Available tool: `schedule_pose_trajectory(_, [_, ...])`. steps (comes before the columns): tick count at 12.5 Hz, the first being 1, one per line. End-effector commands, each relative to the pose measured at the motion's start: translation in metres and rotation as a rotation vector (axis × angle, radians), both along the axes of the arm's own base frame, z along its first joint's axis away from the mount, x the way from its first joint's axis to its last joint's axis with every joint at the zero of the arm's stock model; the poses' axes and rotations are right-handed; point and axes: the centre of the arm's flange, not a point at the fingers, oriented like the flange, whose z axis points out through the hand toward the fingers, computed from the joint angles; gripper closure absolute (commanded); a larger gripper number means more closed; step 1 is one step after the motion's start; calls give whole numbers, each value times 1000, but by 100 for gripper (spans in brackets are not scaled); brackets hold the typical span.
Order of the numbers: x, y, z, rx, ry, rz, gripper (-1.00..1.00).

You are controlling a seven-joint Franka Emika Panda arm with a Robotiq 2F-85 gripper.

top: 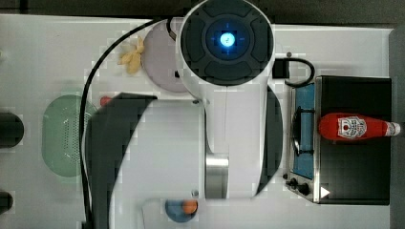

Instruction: Pick Ketchup from oven and place it on table.

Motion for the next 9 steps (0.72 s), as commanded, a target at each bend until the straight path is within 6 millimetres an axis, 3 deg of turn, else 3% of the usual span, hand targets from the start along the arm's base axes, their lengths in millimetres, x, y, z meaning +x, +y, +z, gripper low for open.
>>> schedule_pose_trajectory(1, [-116, -35, 60, 21, 60, -101, -58])
schedule_pose_trajectory(3, [-116, -38, 60, 22, 58, -106, -99])
schedule_pose_trajectory(6, [-114, -65, 59, 36, 37, -158, -100])
schedule_pose_trajectory(9, [-110, -118, 55, 56, -18, -258, -100])
